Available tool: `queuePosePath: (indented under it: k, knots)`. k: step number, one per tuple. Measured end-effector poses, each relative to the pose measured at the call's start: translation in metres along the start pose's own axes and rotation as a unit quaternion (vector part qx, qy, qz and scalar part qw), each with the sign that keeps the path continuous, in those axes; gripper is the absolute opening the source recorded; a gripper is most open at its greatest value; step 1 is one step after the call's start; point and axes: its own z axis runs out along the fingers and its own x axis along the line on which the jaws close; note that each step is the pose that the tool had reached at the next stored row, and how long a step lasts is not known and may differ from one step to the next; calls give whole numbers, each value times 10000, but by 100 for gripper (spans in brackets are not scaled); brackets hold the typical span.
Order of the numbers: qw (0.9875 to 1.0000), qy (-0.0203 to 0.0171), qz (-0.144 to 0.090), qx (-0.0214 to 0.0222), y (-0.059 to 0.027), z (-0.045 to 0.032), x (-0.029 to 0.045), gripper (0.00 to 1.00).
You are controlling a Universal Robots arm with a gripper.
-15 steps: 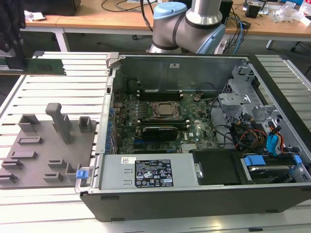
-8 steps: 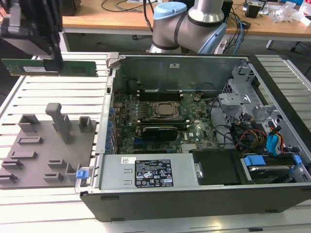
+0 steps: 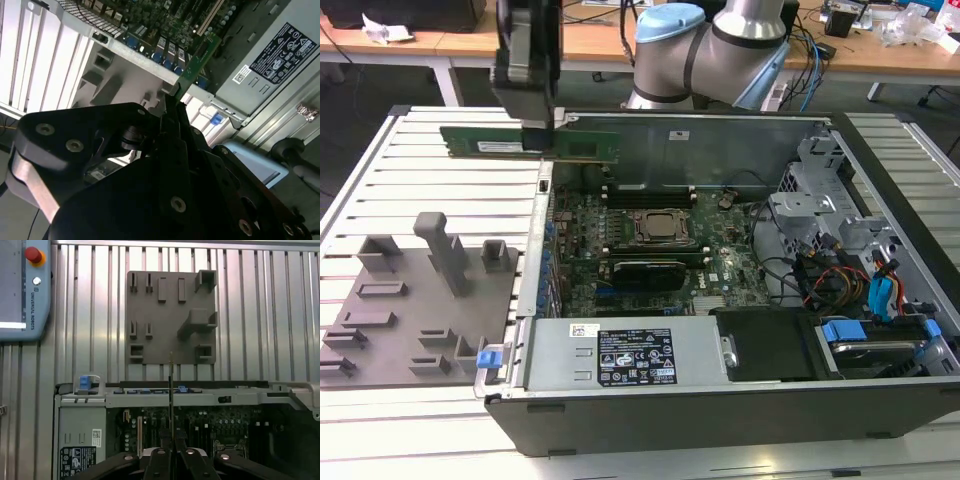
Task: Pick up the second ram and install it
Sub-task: 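Pick up the second ram and move it above second insertion slot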
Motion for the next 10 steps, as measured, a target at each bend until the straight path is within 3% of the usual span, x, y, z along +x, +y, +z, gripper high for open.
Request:
queuePosePath:
  k: [5, 7, 10]
  knots:
    - [10000, 0, 1, -14, -237, 2, -17, 13]
    - [10000, 1, 1, -28, -381, 20, -34, 13]
    - [10000, 0, 2, -31, -471, 63, -60, 13]
